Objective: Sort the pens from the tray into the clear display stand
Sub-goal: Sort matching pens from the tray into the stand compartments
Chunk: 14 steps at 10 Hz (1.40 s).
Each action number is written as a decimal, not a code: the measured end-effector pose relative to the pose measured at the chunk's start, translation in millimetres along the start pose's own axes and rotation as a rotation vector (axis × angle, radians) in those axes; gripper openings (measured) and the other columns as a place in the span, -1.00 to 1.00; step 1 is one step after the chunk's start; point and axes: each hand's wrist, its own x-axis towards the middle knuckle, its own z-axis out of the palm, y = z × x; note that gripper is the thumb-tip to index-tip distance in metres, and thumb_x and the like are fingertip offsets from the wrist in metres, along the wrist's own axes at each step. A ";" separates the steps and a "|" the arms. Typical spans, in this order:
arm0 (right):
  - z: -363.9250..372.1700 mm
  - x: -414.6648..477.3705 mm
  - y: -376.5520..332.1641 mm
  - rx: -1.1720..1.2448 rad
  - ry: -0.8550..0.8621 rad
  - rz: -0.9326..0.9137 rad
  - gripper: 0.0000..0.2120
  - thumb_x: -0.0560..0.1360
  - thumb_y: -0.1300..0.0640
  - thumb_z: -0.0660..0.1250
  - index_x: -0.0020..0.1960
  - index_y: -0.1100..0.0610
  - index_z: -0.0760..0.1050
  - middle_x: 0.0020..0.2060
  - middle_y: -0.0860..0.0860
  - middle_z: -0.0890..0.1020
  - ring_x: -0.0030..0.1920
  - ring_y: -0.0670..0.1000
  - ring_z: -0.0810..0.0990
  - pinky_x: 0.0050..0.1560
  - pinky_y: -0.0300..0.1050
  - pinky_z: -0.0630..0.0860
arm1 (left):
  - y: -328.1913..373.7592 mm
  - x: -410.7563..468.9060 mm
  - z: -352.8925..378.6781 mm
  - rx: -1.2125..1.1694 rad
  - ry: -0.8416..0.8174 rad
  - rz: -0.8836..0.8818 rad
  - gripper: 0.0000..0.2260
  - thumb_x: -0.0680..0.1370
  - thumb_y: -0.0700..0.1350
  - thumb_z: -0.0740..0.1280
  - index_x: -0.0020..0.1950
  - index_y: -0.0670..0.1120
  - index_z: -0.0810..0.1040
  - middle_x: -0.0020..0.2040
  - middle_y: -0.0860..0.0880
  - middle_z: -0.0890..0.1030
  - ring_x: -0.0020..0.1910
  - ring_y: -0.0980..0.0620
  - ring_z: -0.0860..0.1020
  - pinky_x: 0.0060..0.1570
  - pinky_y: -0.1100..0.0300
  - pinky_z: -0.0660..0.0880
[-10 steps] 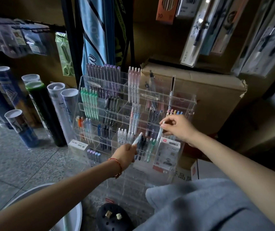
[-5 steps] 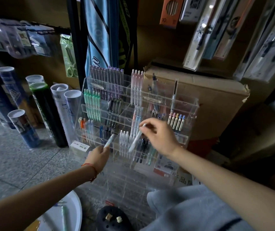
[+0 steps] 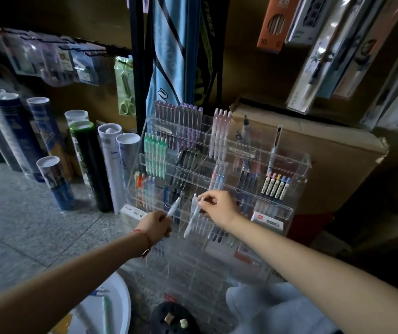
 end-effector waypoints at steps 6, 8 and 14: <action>47.4 -5.8 -0.7 -0.216 0.093 -0.245 -0.87 0.54 0.27 0.23 -0.02 0.27 0.55 -0.20 0.06 0.58 -0.21 -0.01 0.52 -0.21 -0.21 0.47 | -54.7 5.7 -15.0 0.092 0.039 -0.182 -0.85 0.61 -0.24 0.12 0.00 -0.23 0.48 -0.11 -0.19 0.57 -0.16 -0.09 0.57 -0.18 0.16 0.53; 65.5 -21.3 28.9 -0.281 -0.032 -0.134 -0.86 0.54 0.26 0.26 0.04 0.26 0.56 -0.10 0.08 0.59 -0.10 -0.04 0.49 -0.16 -0.32 0.37 | -45.3 3.9 7.1 0.183 0.011 -0.142 -0.77 0.59 -0.24 0.13 0.12 -0.31 0.49 0.10 -0.27 0.59 0.10 -0.22 0.56 0.12 0.02 0.50; 92.5 -18.1 47.7 -0.217 -0.197 0.056 -0.57 0.46 0.25 0.35 0.31 0.26 0.41 0.13 0.14 0.57 0.08 0.07 0.55 0.15 -0.07 0.49 | -48.0 2.2 6.0 0.165 -0.071 -0.063 -0.86 0.56 -0.22 0.24 -0.02 -0.24 0.56 0.00 -0.19 0.64 -0.19 -0.02 0.51 -0.13 0.18 0.45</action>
